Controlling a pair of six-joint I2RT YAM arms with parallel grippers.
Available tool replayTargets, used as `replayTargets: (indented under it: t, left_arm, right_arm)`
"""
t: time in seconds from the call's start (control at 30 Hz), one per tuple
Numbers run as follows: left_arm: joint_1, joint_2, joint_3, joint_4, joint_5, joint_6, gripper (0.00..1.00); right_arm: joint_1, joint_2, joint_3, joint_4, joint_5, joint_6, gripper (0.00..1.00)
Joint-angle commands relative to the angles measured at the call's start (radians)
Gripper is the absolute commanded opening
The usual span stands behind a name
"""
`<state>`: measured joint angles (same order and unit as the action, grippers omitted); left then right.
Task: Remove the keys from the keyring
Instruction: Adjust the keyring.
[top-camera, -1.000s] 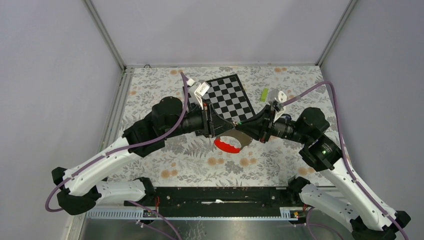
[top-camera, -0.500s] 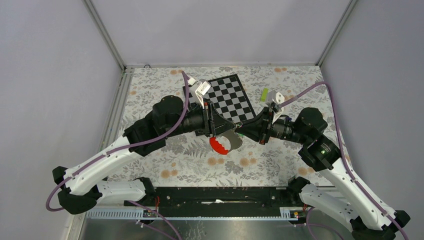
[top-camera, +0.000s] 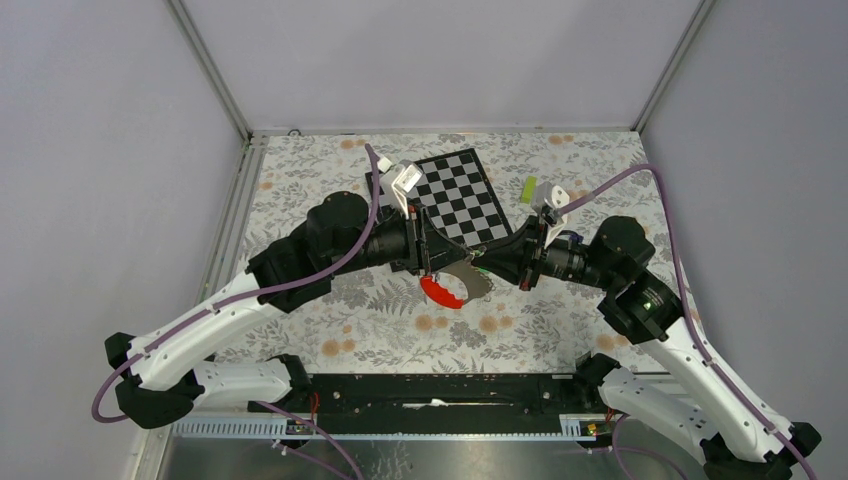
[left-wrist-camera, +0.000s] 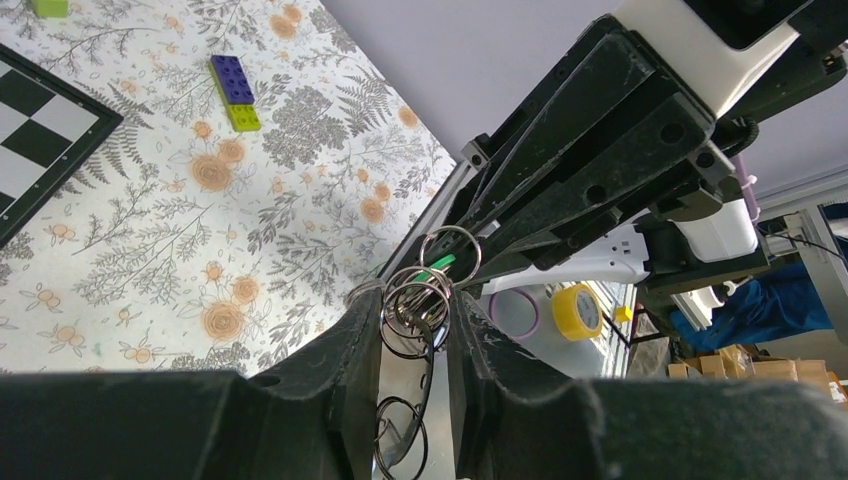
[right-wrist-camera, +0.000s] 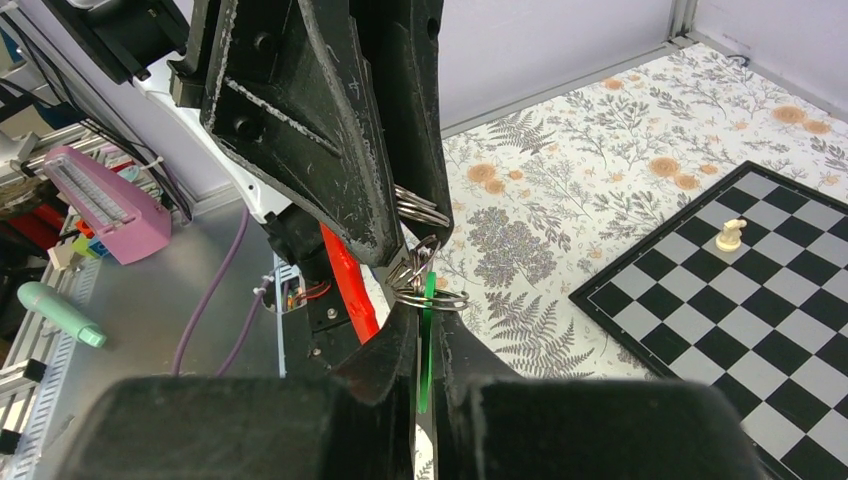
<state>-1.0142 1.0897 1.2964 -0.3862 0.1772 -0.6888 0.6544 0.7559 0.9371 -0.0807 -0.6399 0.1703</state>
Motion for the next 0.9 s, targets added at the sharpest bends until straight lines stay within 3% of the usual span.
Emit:
replayTargets:
  t: [0.0, 0.33, 0.37, 0.43, 0.5, 0.87]
  left_arm:
    - [0.003, -0.018, 0.034, 0.023, -0.025, 0.010, 0.21]
    - [0.003, 0.002, 0.043, 0.010, 0.012, 0.023, 0.25]
    - [0.003, 0.000, 0.044, 0.006, 0.010, 0.026, 0.29]
    - [0.003, -0.005, 0.046, -0.005, 0.009, 0.038, 0.48]
    - [0.003, -0.013, 0.046, -0.014, 0.008, 0.048, 0.56]
    - [0.003, 0.009, 0.112, -0.120, -0.008, 0.167, 0.58]
  right_arm:
    - [0.004, -0.019, 0.032, -0.001, 0.008, 0.007, 0.00]
    - [0.005, -0.008, 0.061, -0.034, 0.040, -0.004, 0.00]
    - [0.005, -0.005, 0.061, -0.033, 0.041, -0.003, 0.00]
    - [0.004, -0.001, 0.065, -0.031, 0.044, 0.006, 0.00]
    - [0.005, -0.001, 0.059, -0.019, 0.047, 0.015, 0.00]
    - [0.005, 0.013, 0.086, -0.083, 0.032, 0.010, 0.00]
